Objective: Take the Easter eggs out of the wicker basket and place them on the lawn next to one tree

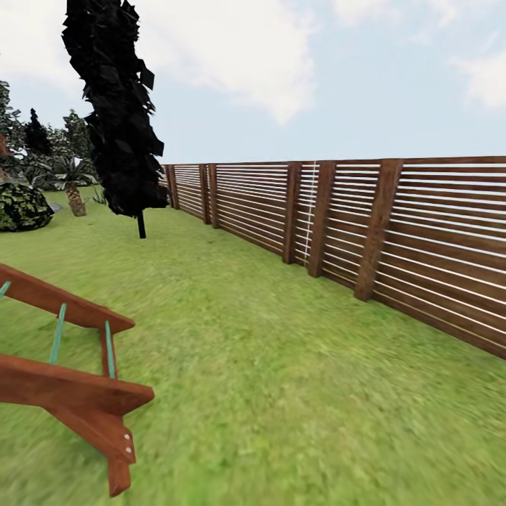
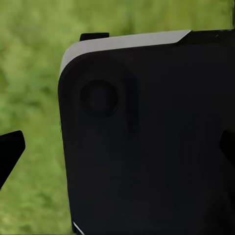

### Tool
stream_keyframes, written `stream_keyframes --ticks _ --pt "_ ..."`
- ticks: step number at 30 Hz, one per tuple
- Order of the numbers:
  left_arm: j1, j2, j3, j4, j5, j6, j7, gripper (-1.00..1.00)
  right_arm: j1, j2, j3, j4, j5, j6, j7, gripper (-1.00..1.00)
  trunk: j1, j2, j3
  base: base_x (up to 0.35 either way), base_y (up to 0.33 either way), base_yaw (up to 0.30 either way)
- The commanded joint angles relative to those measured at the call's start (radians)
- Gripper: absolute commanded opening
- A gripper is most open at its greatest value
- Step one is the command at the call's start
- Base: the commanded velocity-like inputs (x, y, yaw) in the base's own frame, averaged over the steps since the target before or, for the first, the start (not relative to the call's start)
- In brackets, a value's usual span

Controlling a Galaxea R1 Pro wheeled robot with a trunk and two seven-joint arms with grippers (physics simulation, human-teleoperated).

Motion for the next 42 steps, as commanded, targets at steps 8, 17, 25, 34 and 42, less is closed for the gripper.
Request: stream_keyframes --ticks 8,17,25,34,42 --pt "0.000 0.000 0.000 -0.003 -0.004 0.001 0.000 1.00 -0.001 0.000 -0.001 0.001 0.008 0.000 -0.001 1.00 0.001 0.000 -0.001 0.305 -0.145 0.000" --pt "0.001 0.000 0.000 -0.003 -0.004 0.001 0.000 1.00 -0.001 0.000 -0.001 0.001 0.008 0.000 -0.001 1.00 0.001 0.000 -0.001 0.305 -0.146 0.000" --pt "0.001 0.000 0.000 -0.003 -0.004 0.001 0.000 1.00 -0.001 0.000 -0.001 0.001 0.008 0.000 -0.001 1.00 0.001 0.000 -0.001 0.304 -0.146 0.000" --pt "0.000 0.000 0.000 -0.003 -0.004 0.001 0.000 1.00 -0.001 0.000 0.000 0.001 0.008 0.000 -0.001 1.00 0.001 0.000 -0.001 0.304 -0.147 0.000" --pt "0.000 0.000 0.000 -0.003 -0.004 0.001 0.000 1.00 -0.001 0.000 0.000 0.001 0.008 0.000 -0.001 1.00 0.001 0.000 -0.001 0.304 -0.147 0.025"
